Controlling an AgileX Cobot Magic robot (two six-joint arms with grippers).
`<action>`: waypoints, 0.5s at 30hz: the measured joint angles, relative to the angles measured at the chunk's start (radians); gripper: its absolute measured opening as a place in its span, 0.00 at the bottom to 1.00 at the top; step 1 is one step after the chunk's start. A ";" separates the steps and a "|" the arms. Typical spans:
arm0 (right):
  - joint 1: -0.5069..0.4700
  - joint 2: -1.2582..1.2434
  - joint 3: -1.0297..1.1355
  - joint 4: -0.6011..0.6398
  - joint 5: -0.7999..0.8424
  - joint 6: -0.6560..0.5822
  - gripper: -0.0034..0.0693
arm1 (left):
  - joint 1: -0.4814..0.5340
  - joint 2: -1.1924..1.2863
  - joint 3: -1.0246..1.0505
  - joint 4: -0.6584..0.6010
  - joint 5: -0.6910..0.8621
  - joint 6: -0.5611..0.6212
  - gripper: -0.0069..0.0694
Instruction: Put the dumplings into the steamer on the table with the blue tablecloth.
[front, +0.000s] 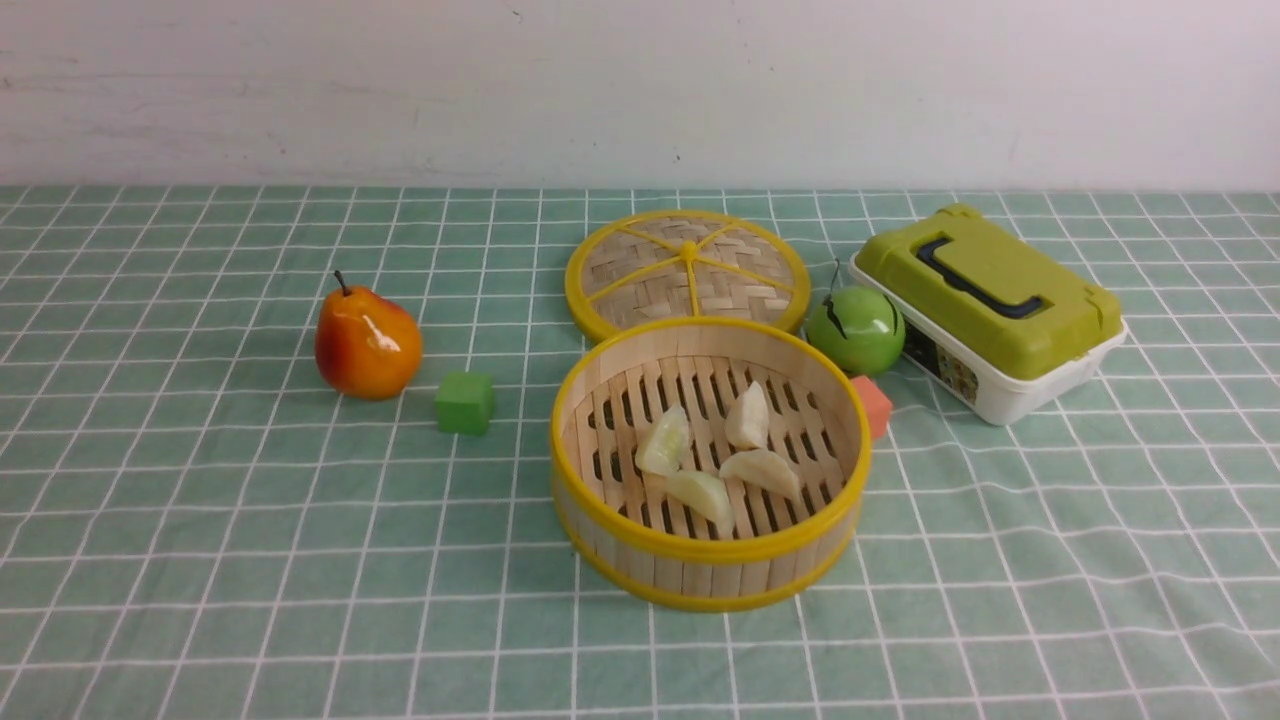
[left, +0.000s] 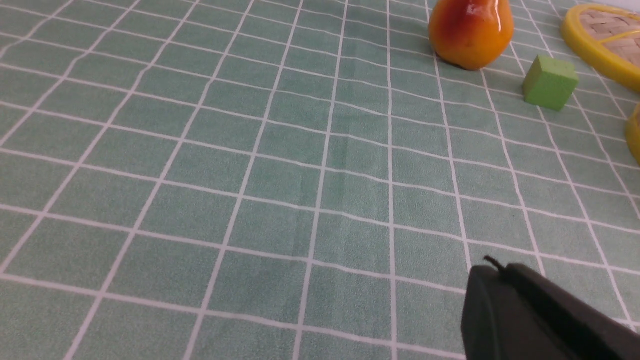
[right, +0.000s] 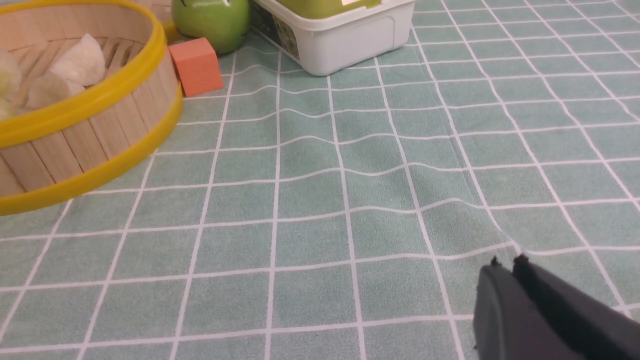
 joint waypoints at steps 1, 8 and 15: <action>0.000 0.000 0.000 0.000 0.000 0.000 0.09 | 0.000 0.000 0.000 0.000 0.000 0.001 0.07; 0.000 0.000 0.000 0.000 0.000 0.000 0.11 | 0.000 0.000 0.000 0.000 0.000 0.001 0.07; 0.000 0.000 0.000 0.000 0.000 0.000 0.12 | 0.000 0.000 0.000 0.000 0.000 -0.002 0.07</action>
